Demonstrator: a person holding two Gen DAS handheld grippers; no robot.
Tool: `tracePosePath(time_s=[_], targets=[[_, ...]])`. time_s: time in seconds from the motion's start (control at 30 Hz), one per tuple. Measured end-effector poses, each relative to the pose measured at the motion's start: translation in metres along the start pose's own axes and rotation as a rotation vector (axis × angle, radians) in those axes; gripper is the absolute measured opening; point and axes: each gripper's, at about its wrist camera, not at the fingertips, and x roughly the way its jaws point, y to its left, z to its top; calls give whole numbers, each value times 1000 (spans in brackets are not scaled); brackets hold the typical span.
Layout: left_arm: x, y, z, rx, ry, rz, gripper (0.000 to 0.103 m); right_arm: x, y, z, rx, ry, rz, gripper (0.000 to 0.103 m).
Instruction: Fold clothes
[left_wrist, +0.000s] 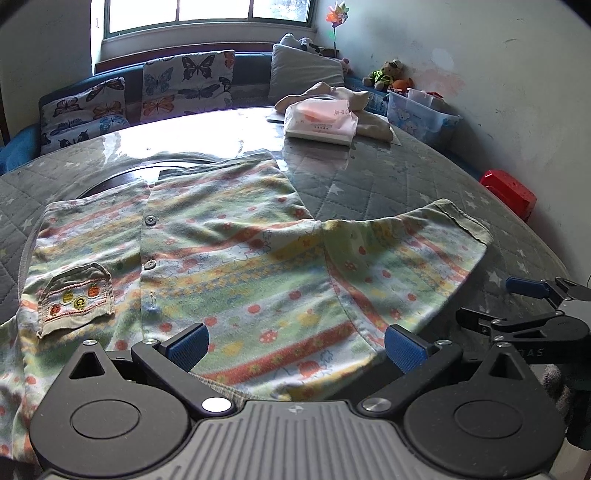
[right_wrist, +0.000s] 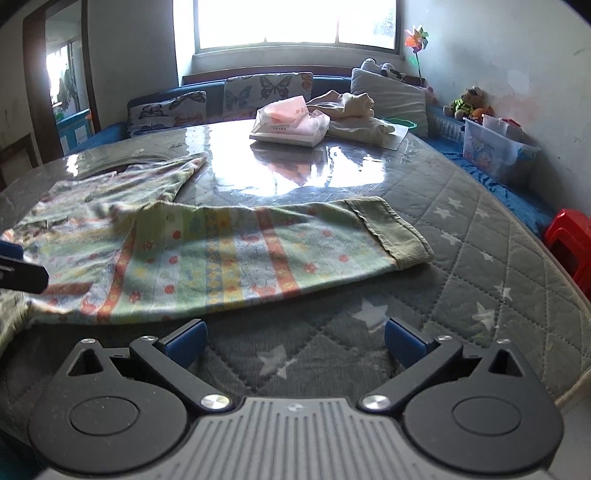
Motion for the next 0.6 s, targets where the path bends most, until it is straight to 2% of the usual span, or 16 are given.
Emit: tracePosePath(time_s=[0.6], targets=[[-20,-15,-11,23,-15,-5,103,-14,1,-10,16,-17,-12,103]])
